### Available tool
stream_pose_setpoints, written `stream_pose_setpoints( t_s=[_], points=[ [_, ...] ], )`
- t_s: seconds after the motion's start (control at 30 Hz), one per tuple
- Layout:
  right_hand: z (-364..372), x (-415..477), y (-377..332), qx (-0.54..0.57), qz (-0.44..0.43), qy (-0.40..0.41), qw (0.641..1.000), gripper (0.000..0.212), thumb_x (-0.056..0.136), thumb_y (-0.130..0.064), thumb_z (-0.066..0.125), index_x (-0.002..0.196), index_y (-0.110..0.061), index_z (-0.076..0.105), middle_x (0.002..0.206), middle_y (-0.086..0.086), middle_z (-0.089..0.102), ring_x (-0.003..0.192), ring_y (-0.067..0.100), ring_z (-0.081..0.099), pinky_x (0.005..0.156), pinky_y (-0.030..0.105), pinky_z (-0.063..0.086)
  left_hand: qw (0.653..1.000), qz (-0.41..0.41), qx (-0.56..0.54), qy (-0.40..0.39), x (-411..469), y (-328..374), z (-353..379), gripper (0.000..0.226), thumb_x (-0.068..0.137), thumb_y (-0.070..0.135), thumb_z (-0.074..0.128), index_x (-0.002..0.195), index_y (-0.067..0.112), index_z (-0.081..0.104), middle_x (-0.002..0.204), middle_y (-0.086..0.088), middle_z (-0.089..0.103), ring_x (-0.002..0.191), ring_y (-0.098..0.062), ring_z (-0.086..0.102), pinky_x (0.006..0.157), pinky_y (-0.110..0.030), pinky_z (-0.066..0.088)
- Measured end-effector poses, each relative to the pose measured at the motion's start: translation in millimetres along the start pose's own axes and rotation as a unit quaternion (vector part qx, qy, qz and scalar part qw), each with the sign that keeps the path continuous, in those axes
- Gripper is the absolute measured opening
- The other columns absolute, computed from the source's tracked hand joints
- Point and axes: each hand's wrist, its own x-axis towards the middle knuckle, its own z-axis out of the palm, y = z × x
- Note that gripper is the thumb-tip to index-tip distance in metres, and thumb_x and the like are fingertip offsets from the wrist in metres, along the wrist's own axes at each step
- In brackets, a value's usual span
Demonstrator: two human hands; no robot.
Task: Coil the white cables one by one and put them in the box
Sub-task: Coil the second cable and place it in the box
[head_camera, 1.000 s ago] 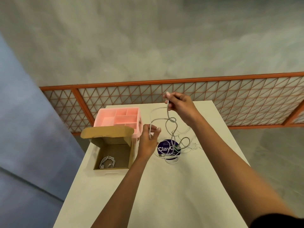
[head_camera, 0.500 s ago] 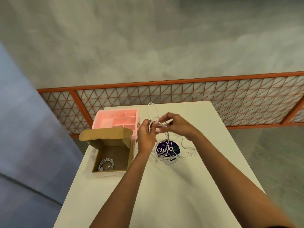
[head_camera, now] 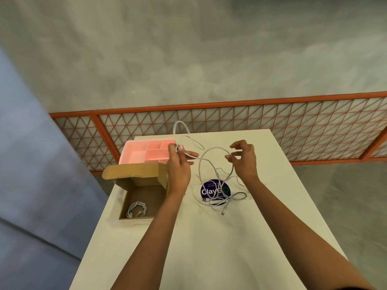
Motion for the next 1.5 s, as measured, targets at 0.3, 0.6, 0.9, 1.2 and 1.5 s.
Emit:
stream_pose_setpoints(
  t_s=[0.3, 0.6, 0.9, 1.2, 1.5],
  points=[
    [-7.0, -16.8, 62.2, -0.107, 0.132, -0.004, 0.985, 0.018, 0.081, 0.012, 0.057, 0.082, 0.002, 0.072, 0.091, 0.02, 0.069, 0.088, 0.033, 0.065, 0.073, 0.025, 0.044, 0.992, 0.027, -0.125, 0.023, 15.6, 50.2, -18.4, 0.022, 0.105, 0.026, 0.024, 0.095, 0.013, 0.039, 0.059, 0.004, 0.063, 0.055, -0.015, 0.067, 0.054, -0.027, 0.056],
    [20.1, -42.0, 54.2, -0.151, 0.068, -0.244, 0.956, 0.03, 0.073, -0.016, 0.079, 0.1, -0.011, 0.068, 0.08, -0.002, 0.05, 0.086, 0.019, 0.054, 0.073, 0.021, 0.042, 0.99, 0.045, -0.137, -0.001, 11.4, 62.9, -13.2, 0.021, 0.105, 0.025, 0.025, 0.09, 0.021, 0.039, 0.067, -0.005, 0.063, 0.063, -0.024, 0.071, 0.055, -0.031, 0.057],
    [35.7, -45.5, 19.0, -0.007, -0.014, -0.218, 0.976, 0.01, 0.089, -0.015, 0.063, 0.085, -0.006, 0.063, 0.084, 0.001, 0.062, 0.064, 0.005, 0.057, 0.059, 0.007, 0.043, 0.989, 0.03, -0.142, 0.006, 7.1, 60.9, -19.0, 0.021, 0.105, 0.026, 0.024, 0.093, 0.018, 0.039, 0.063, 0.0, 0.061, 0.056, -0.02, 0.068, 0.052, -0.027, 0.055],
    [40.8, -35.1, 16.2, -0.002, -0.056, -0.206, 0.977, 0.011, 0.095, -0.022, 0.055, 0.104, -0.018, 0.061, 0.1, 0.007, 0.064, 0.065, 0.007, 0.065, 0.066, 0.023, 0.055, 0.995, 0.018, -0.092, 0.039, 5.8, 45.8, -22.0, 0.021, 0.104, 0.026, 0.026, 0.097, 0.012, 0.039, 0.062, 0.0, 0.05, 0.039, -0.006, 0.045, 0.039, -0.017, 0.04],
    [37.8, -35.8, 0.9, 0.07, -0.018, -0.177, 0.982, 0.015, 0.094, -0.011, 0.054, 0.084, -0.021, 0.058, 0.087, -0.001, 0.061, 0.064, 0.025, 0.069, 0.068, 0.044, 0.056, 0.984, -0.112, 0.111, -0.08, -7.5, -12.1, -7.9, 0.041, 0.092, 0.047, 0.048, 0.105, 0.011, 0.032, 0.079, 0.007, 0.057, 0.078, -0.015, 0.058, 0.074, -0.04, 0.052]
  ],
)
